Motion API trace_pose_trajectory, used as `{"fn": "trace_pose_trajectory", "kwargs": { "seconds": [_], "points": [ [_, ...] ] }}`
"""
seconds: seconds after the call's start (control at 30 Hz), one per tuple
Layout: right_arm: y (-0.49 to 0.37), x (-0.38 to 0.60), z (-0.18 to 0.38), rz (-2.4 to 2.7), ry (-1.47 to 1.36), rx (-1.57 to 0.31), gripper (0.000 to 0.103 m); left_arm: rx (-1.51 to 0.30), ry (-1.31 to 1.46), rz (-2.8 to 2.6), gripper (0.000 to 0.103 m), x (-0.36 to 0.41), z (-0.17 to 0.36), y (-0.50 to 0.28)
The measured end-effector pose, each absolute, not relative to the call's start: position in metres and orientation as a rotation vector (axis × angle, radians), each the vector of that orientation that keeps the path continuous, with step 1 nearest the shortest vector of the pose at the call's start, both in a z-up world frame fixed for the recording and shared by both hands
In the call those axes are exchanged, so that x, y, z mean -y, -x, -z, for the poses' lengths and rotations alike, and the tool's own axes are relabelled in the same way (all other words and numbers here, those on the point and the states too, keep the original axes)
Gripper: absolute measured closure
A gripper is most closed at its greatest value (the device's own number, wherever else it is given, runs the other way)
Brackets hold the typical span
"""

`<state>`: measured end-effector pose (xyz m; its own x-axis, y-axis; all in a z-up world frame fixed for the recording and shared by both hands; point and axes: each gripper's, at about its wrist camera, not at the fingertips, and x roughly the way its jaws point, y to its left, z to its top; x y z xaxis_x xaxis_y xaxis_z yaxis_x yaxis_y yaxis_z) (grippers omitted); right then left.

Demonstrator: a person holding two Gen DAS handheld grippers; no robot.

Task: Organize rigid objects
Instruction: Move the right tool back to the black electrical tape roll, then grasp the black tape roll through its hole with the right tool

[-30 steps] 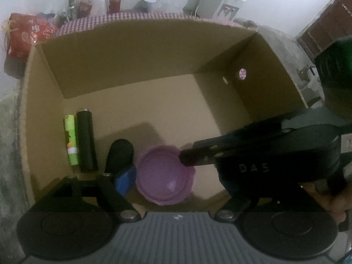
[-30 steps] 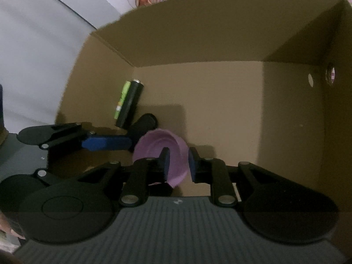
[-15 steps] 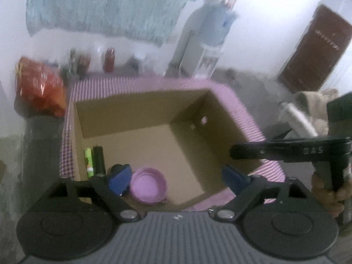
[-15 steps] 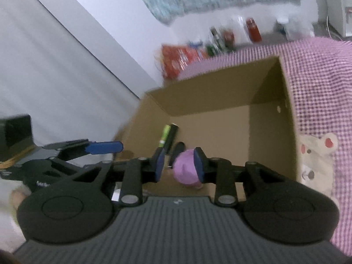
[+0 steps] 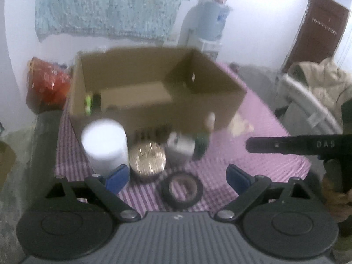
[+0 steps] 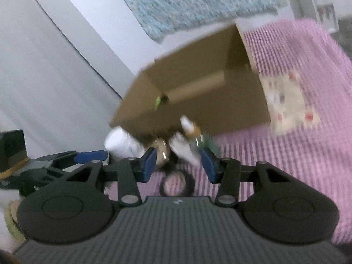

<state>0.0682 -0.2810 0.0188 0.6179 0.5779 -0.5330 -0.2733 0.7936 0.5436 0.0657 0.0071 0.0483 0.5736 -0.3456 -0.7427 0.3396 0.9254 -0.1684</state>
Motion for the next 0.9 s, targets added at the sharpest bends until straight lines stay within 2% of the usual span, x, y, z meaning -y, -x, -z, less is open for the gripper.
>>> {"fn": "trace_pose_trajectory", "kwargs": {
  "seconds": [0.23, 0.5, 0.73, 0.9],
  "points": [
    [-0.070, 0.251, 0.015, -0.504, -0.347, -0.804, 0.058, -0.905, -0.080, 0.376, 0.008, 0.019, 0.005, -0.062],
    [-0.083, 0.223, 0.036, -0.489, -0.303, -0.841, 0.062, -0.936, -0.106, 0.359, 0.028, 0.032, 0.034, -0.064],
    [-0.091, 0.205, 0.050, -0.486, -0.248, -0.884, 0.081, -0.894, -0.119, 0.367, 0.034, 0.042, 0.038, -0.058],
    [-0.092, 0.203, 0.055, -0.488, -0.242, -0.892, 0.082, -0.874, -0.138, 0.385, 0.033, 0.045, 0.039, -0.054]
  ]
}}
